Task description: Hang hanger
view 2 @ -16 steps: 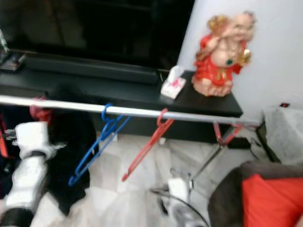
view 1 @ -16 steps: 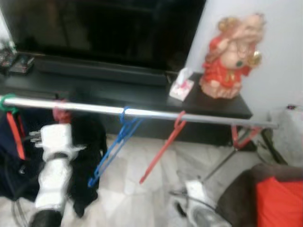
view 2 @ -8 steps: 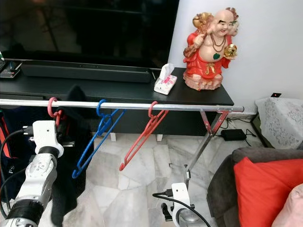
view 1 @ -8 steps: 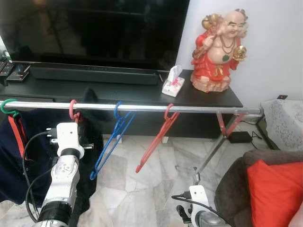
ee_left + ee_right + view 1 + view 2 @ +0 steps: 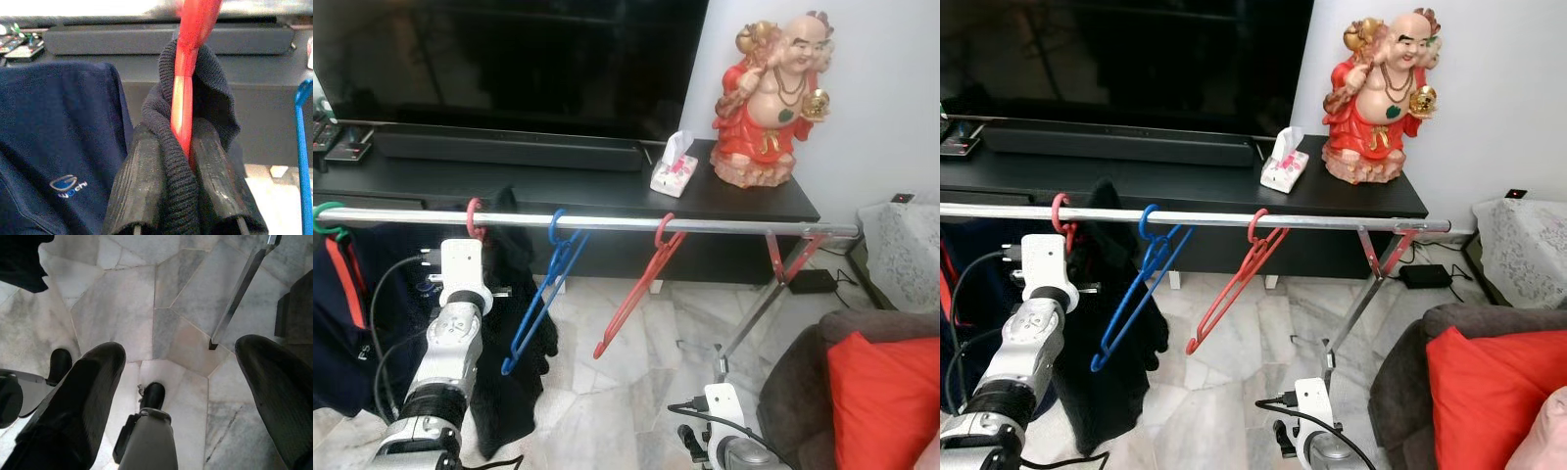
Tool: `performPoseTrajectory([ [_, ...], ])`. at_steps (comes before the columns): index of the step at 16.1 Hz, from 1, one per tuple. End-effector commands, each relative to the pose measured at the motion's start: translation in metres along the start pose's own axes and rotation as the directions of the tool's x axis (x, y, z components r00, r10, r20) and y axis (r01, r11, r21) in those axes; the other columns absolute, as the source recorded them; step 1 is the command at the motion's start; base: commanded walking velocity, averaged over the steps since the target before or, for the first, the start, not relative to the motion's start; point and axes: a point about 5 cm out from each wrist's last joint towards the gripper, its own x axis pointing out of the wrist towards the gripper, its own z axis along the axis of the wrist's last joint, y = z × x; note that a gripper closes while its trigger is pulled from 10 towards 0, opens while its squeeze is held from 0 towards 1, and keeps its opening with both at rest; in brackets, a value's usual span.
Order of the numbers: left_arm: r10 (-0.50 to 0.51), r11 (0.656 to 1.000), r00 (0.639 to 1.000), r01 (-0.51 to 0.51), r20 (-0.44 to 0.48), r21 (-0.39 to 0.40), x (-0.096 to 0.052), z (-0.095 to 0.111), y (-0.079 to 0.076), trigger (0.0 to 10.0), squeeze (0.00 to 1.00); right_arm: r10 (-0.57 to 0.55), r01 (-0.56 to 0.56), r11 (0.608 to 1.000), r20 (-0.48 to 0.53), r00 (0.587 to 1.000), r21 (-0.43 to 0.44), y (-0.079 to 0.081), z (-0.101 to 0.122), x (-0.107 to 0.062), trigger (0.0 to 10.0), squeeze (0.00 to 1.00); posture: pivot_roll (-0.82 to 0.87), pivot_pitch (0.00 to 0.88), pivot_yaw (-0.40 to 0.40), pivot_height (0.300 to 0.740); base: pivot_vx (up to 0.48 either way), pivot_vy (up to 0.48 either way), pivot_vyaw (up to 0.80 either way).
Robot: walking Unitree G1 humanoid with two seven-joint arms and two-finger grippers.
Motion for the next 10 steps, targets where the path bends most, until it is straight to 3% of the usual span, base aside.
performPoseTrajectory([
  [1, -0.010, 1.000, 1.000, 0.009, 0.013, 0.009, 0.006, 0.010, -0.006, 10.0, 0.00, -0.012, 0.012, 1.000, -0.003, 1.000, -0.005, -0.005, 0.000, 0.000, 10.0, 0.00, 0.05, 0.000, -0.116, 0.740, 0.000, 0.000, 0.00],
  [5, -0.041, 0.998, 0.997, 0.045, -0.068, 0.050, 0.004, -0.005, -0.018, 10.0, 0.00, -0.011, 0.011, 1.000, -0.005, 1.000, -0.006, -0.005, 0.000, -0.001, 10.0, 0.00, 0.06, 0.000, -0.116, 0.740, 0.000, 0.000, 0.00],
  [10, -0.021, 0.996, 0.983, 0.036, -0.184, 0.081, -0.005, -0.028, -0.019, 10.0, 0.00, -0.009, 0.009, 1.000, -0.006, 1.000, -0.007, -0.005, 0.000, 0.000, 10.0, 0.00, 0.06, 0.000, -0.116, 0.740, 0.000, 0.000, 0.00],
])
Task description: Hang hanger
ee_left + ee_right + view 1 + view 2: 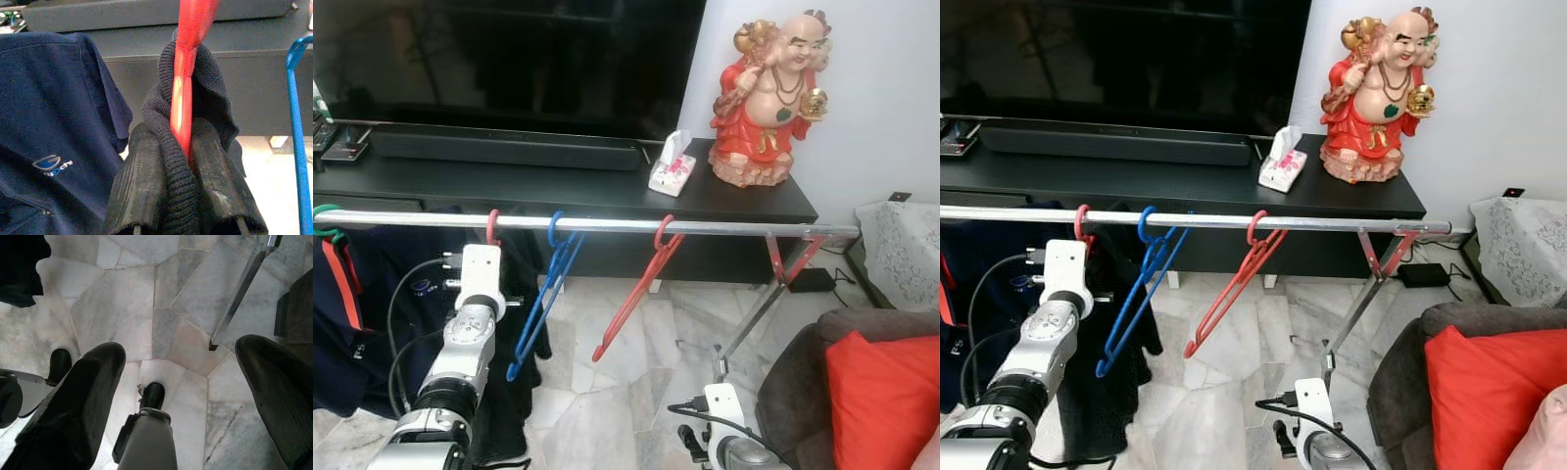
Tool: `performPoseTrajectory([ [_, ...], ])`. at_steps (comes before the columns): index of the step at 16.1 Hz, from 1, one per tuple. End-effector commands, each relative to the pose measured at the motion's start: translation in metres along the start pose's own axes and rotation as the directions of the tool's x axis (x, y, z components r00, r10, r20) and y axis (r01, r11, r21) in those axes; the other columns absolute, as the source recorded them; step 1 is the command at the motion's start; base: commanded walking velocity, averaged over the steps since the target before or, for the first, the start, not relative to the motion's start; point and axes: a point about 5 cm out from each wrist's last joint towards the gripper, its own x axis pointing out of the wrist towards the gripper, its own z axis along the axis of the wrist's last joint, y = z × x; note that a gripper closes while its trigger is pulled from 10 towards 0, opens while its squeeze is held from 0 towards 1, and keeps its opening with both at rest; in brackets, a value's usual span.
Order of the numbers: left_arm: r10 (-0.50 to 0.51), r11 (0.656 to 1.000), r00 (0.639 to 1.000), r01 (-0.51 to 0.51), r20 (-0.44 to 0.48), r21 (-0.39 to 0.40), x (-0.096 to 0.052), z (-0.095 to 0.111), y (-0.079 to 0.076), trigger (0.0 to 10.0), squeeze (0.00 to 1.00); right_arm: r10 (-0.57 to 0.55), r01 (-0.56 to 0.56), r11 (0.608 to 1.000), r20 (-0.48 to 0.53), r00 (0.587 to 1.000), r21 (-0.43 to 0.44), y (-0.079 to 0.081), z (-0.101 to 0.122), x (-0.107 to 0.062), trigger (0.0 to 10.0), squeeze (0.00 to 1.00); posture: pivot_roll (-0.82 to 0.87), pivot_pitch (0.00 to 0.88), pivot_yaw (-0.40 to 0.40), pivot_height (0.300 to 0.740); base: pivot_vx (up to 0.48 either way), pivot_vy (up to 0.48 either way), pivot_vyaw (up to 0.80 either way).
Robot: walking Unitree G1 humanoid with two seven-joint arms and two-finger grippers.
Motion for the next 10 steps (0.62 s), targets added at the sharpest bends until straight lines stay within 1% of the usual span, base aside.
performPoseTrajectory([
  [1, -0.005, 1.000, 0.994, 0.008, -0.109, 0.027, -0.005, -0.022, -0.005, 10.0, 0.00, -0.011, 0.011, 1.000, -0.006, 1.000, -0.005, -0.005, 0.000, 0.000, 10.0, 0.00, 0.06, 0.000, -0.115, 0.740, 0.000, 0.000, 0.00],
  [2, 0.001, 1.000, 0.993, 0.001, -0.121, 0.019, -0.006, -0.023, -0.006, 10.0, 0.00, -0.011, 0.011, 1.000, -0.006, 1.000, -0.005, -0.005, 0.000, 0.000, 10.0, 0.00, 0.06, 0.000, -0.115, 0.740, 0.000, 0.000, 0.00],
  [4, 0.003, 1.000, 0.996, -0.002, -0.094, 0.013, -0.006, -0.020, -0.007, 10.0, 0.00, -0.011, 0.011, 1.000, -0.006, 1.000, -0.004, -0.005, 0.000, 0.000, 10.0, 0.00, 0.06, 0.000, -0.115, 0.740, 0.000, 0.000, 0.00],
  [6, 0.007, 1.000, 0.995, -0.006, -0.100, 0.017, -0.006, -0.021, -0.007, 10.0, 0.00, -0.012, 0.012, 1.000, -0.007, 1.000, -0.005, -0.005, 0.000, 0.000, 10.0, 0.00, 0.06, 0.000, -0.116, 0.740, 0.000, 0.000, 0.00],
  [10, 0.040, 0.999, 0.991, -0.036, -0.128, 0.033, -0.017, -0.034, 0.000, 10.0, 0.00, -0.011, 0.011, 1.000, -0.006, 1.000, -0.004, -0.005, 0.000, -0.001, 10.0, 0.00, 0.06, 0.000, -0.114, 0.740, 0.000, 0.000, 0.00],
])
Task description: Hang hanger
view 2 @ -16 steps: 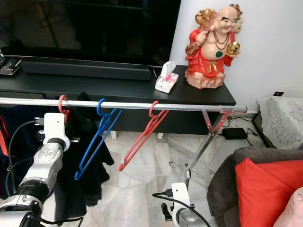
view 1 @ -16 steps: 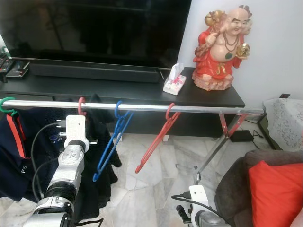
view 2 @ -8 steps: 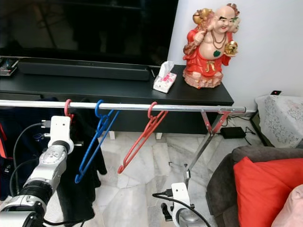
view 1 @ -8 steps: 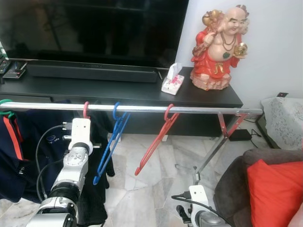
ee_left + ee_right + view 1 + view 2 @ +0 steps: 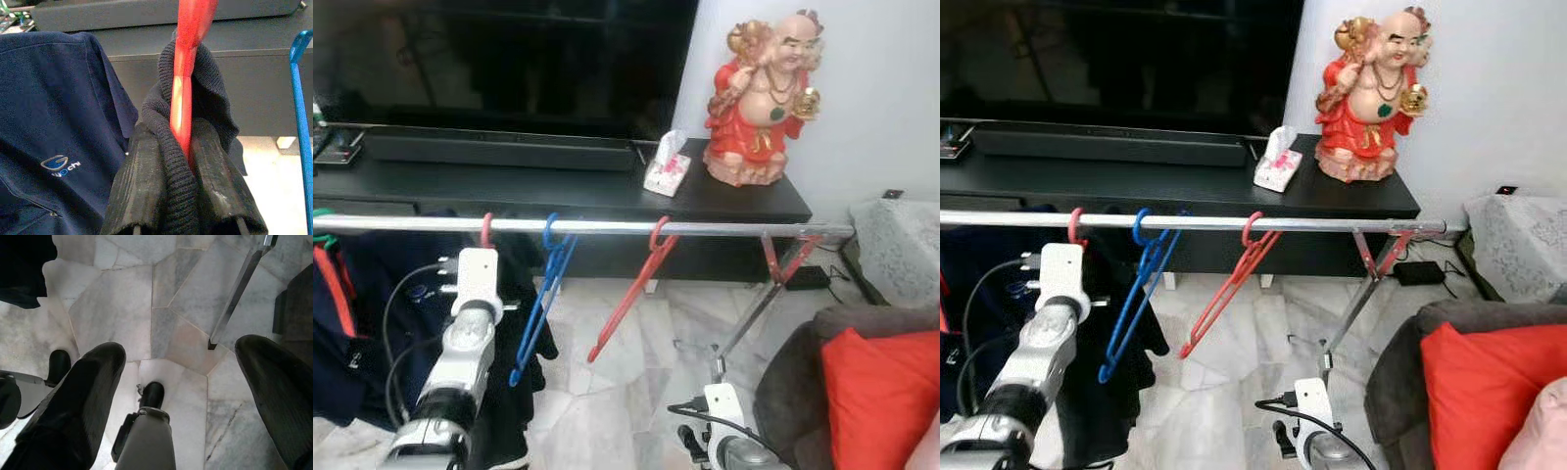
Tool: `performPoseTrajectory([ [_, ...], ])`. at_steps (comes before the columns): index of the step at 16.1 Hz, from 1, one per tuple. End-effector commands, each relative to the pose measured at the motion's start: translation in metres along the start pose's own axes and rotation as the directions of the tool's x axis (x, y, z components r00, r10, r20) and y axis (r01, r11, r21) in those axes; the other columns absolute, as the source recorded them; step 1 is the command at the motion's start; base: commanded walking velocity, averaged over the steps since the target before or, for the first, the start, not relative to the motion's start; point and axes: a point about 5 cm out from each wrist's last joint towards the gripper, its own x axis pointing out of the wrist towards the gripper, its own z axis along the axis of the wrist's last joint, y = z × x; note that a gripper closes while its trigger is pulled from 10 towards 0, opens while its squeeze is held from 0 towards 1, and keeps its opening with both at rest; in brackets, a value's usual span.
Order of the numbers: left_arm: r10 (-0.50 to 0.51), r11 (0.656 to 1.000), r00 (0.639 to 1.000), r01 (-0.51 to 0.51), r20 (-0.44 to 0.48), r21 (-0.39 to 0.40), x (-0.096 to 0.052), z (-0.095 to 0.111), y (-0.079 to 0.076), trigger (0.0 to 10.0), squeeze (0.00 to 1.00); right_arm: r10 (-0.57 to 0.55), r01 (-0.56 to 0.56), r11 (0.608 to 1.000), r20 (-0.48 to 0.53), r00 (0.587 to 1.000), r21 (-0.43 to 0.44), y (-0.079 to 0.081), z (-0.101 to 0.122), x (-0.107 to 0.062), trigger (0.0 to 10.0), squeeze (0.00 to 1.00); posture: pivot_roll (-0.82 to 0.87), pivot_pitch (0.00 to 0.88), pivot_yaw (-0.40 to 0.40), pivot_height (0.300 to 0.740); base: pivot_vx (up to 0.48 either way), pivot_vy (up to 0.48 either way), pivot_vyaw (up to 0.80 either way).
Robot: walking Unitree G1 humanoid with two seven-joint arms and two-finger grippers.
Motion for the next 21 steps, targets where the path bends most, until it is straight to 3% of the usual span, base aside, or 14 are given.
performPoseTrajectory([
  [1, -0.001, 1.000, 0.993, 0.004, -0.116, 0.025, -0.010, -0.028, -0.002, 10.0, 0.00, -0.011, 0.011, 1.000, -0.006, 1.000, -0.003, -0.005, 0.000, -0.001, 10.0, 0.00, 0.06, 0.000, -0.115, 0.740, 0.000, 0.000, 0.00],
  [2, 0.002, 1.000, 0.995, -0.001, -0.101, 0.007, -0.012, -0.026, -0.002, 10.0, 0.10, -0.010, 0.010, 1.000, -0.006, 1.000, -0.005, -0.005, 0.000, -0.001, 10.0, 0.00, 0.07, 0.000, -0.117, 0.740, 0.000, 0.000, 0.00],
  [3, 0.000, 1.000, 0.996, 0.000, -0.090, 0.000, -0.012, -0.024, -0.003, 10.0, 0.27, -0.009, 0.009, 1.000, -0.006, 1.000, -0.006, -0.005, 0.000, -0.001, 10.0, 0.00, 0.07, 0.000, -0.117, 0.740, 0.000, 0.000, 0.00],
  [4, -0.004, 1.000, 0.997, 0.004, -0.077, -0.008, -0.012, -0.021, -0.004, 10.0, 0.78, -0.009, 0.009, 1.000, -0.006, 1.000, -0.007, -0.005, 0.000, -0.001, 10.0, 0.00, 0.07, 0.000, -0.117, 0.740, 0.000, 0.000, 0.00],
  [5, -0.008, 1.000, 0.998, 0.007, -0.065, -0.013, -0.012, -0.018, -0.006, 10.0, 1.00, -0.009, 0.009, 1.000, -0.005, 1.000, -0.007, -0.005, 0.000, -0.001, 10.0, 0.00, 0.07, 0.000, -0.117, 0.740, 0.000, 0.000, 0.00],
  [10, -0.019, 0.999, 1.000, 0.019, -0.005, -0.042, -0.009, 0.000, -0.012, 10.0, 1.00, -0.010, 0.010, 1.000, -0.005, 1.000, -0.005, -0.005, 0.000, -0.001, 10.0, 0.00, 0.07, 0.000, -0.116, 0.740, 0.000, 0.000, 0.00],
  [17, -0.022, 0.998, 0.996, 0.026, 0.085, -0.050, -0.014, 0.026, -0.008, 10.0, 1.00, -0.007, 0.007, 1.000, -0.003, 1.000, -0.004, -0.005, 0.000, -0.001, 10.0, 0.00, 0.07, 0.000, -0.115, 0.740, 0.000, 0.000, 0.00],
  [21, -0.052, 0.997, 0.990, 0.059, 0.128, -0.052, -0.034, 0.032, -0.004, 10.0, 1.00, -0.009, 0.009, 1.000, -0.003, 1.000, 0.000, -0.005, 0.000, -0.001, 10.0, 0.00, 0.07, 0.000, -0.110, 0.740, 0.000, 0.000, 0.00],
])
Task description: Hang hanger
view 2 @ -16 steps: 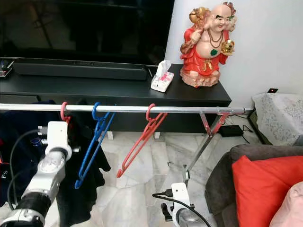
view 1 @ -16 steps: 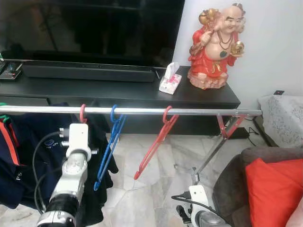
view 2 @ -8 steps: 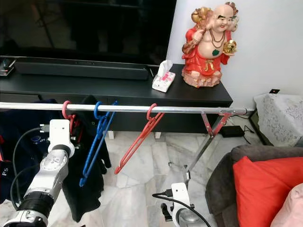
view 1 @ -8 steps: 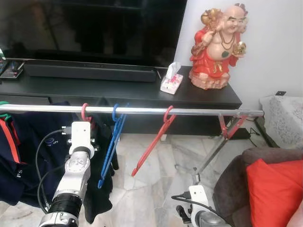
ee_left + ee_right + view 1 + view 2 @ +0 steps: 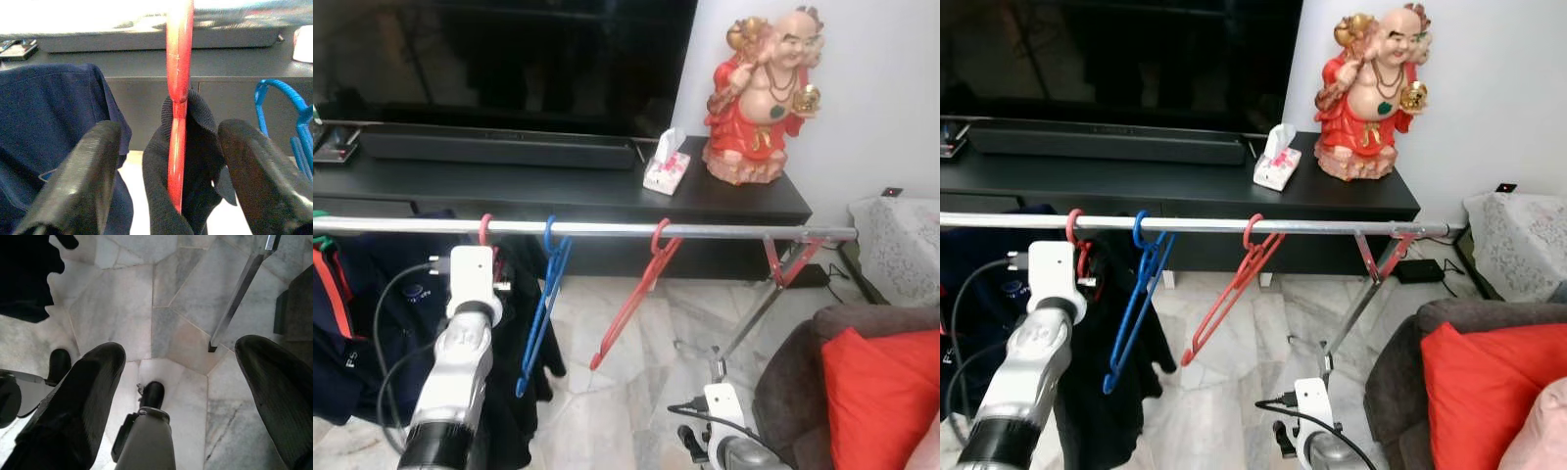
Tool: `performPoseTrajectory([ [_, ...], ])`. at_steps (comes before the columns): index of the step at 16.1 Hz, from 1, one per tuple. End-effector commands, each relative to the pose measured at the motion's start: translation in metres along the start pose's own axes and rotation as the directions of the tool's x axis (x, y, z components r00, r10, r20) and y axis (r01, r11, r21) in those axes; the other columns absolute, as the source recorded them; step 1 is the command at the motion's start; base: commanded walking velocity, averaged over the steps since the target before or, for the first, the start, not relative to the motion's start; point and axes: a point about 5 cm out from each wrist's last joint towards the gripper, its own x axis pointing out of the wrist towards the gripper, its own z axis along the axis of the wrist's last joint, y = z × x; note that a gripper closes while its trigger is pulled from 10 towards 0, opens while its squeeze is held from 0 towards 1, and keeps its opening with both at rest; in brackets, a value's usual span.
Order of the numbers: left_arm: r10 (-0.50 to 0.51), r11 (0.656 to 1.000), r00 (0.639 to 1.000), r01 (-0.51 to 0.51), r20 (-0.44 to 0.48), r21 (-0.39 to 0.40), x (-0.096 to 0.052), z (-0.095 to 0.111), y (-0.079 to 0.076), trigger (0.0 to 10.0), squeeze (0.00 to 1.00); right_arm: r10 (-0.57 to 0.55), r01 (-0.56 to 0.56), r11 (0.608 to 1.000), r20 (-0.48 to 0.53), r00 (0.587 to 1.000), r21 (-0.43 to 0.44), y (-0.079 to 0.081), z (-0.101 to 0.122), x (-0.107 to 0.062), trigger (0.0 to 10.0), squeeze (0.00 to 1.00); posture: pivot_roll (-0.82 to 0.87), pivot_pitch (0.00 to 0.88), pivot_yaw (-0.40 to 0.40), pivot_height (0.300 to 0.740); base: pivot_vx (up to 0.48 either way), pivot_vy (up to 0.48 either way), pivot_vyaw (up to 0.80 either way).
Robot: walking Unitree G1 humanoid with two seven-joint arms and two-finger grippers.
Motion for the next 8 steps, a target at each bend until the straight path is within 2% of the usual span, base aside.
performPoseTrajectory([
  [1, -0.035, 0.999, 0.999, 0.035, 0.016, 0.001, -0.007, 0.004, -0.004, 10.0, 1.00, -0.014, 0.014, 1.000, -0.005, 1.000, 0.002, -0.005, 0.000, -0.001, 10.0, 0.00, 0.07, 0.000, -0.107, 0.740, 0.000, 0.000, 0.00],
  [3, -0.030, 1.000, 0.999, 0.030, 0.034, 0.005, -0.033, 0.004, 0.008, 10.0, 1.00, -0.015, 0.015, 1.000, -0.005, 1.000, 0.001, -0.005, -0.001, -0.001, 10.0, 0.00, 0.08, 0.000, -0.109, 0.740, 0.000, 0.000, 0.00],
  [4, -0.027, 1.000, 0.999, 0.027, 0.039, -0.003, -0.037, 0.005, 0.010, 10.0, 1.00, -0.015, 0.015, 1.000, -0.005, 1.000, 0.001, -0.005, -0.001, -0.001, 10.0, 0.00, 0.08, 0.000, -0.109, 0.740, 0.000, 0.000, 0.00],
  [5, -0.028, 0.999, 0.997, 0.029, 0.075, -0.018, -0.049, 0.010, 0.014, 10.0, 1.00, -0.015, 0.015, 1.000, -0.007, 1.000, -0.002, -0.006, 0.000, -0.001, 10.0, 0.00, 0.08, 0.000, -0.111, 0.740, 0.000, 0.000, 0.00],
  [6, 0.013, 0.999, 0.994, -0.010, 0.107, -0.035, -0.062, 0.011, 0.020, 10.0, 1.00, -0.015, 0.015, 1.000, -0.006, 1.000, 0.001, -0.006, 0.000, -0.001, 10.0, 0.00, 0.09, 0.000, -0.112, 0.740, 0.000, 0.000, 0.00],
  [7, 0.091, 0.996, 0.991, -0.091, 0.103, -0.007, -0.071, 0.004, 0.032, 10.0, 0.53, -0.015, 0.015, 1.000, -0.005, 1.000, 0.002, -0.006, 0.000, -0.001, 10.0, 0.00, 0.09, 0.000, -0.113, 0.740, 0.000, 0.000, 0.00],
  [8, 0.223, 0.973, 0.973, -0.226, 0.055, 0.053, -0.081, -0.010, 0.053, 10.0, 0.00, -0.016, 0.016, 1.000, -0.004, 1.000, 0.003, -0.006, 0.000, -0.001, 10.0, 0.00, 0.09, 0.000, -0.112, 0.740, 0.000, 0.000, 0.00],
])
